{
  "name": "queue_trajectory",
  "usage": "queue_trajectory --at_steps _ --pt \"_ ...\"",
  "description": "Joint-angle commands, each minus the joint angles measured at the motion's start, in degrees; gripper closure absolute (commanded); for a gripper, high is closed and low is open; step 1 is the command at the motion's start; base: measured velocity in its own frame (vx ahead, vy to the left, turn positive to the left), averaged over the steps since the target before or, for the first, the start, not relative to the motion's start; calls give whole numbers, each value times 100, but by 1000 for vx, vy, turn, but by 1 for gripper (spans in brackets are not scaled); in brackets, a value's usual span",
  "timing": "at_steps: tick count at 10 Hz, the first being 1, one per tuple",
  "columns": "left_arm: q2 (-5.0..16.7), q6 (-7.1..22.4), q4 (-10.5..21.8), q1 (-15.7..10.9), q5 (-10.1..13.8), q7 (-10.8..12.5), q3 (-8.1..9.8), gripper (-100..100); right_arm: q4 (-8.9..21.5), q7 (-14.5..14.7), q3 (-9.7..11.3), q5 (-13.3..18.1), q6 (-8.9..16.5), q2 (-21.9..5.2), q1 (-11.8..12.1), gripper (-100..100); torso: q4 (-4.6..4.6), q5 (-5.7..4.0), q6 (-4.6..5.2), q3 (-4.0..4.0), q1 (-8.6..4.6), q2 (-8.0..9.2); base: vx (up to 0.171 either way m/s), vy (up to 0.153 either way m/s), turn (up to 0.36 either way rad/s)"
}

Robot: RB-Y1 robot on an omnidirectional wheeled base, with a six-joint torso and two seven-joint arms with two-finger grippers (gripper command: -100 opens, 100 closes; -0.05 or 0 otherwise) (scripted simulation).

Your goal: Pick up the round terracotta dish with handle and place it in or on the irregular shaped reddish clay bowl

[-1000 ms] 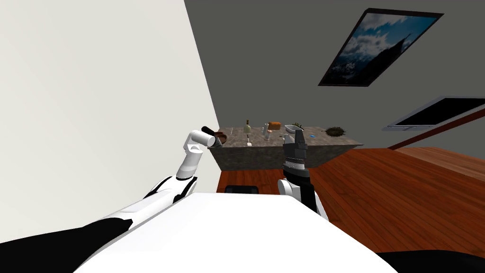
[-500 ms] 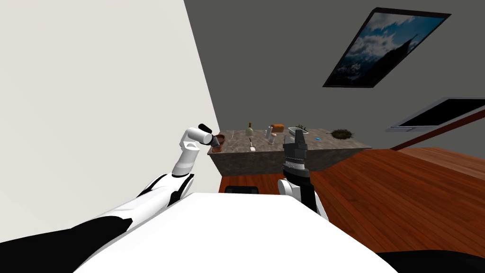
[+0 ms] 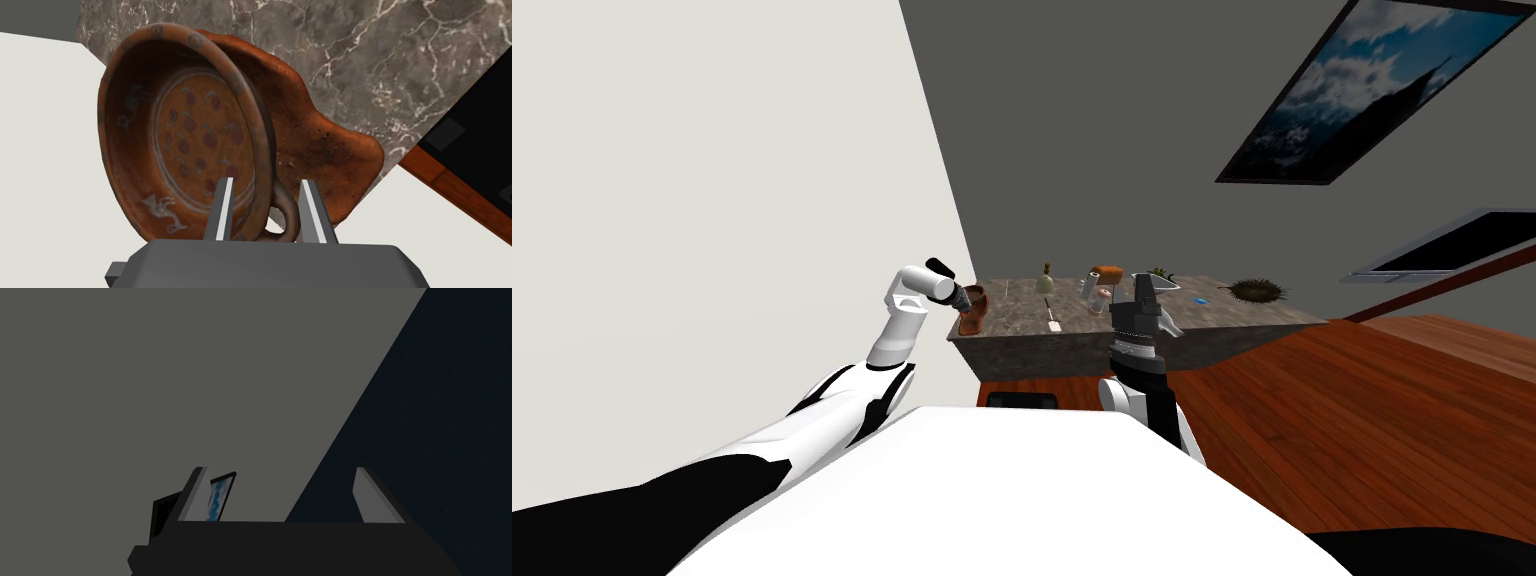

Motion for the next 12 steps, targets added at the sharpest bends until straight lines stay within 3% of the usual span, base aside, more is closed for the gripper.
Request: queue_trajectory --at_steps 1,2,6,7,8,12 --pt "0 0 0 0 0 0 0 100 0 0 0 0 0 0 0 0 0 0 0 0 0 0 93 38 -2" --pt "9 6 4 -8 7 -2 5 -100 0 0 0 0 0 0 -1 0 3 -1 1 15 -16 32 18 8 0" --pt "8 4 5 -8 5 -2 5 -100 1 0 1 0 0 1 -2 0 17 -7 1 47 -36 83 2 1 0" --pt "8 4 5 -8 5 -2 5 0 1 0 1 0 0 1 -2 0 17 -7 1 48 -37 84 0 0 0" --pt "47 252 -195 -60 103 127 25 -100 1 0 1 0 0 1 -2 0 17 -7 1 48 -37 85 38 15 -6" --pt "124 747 -594 -163 299 385 66 -100 0 0 1 0 0 1 -2 0 14 -13 9 28 -1 47 48 18 -4"
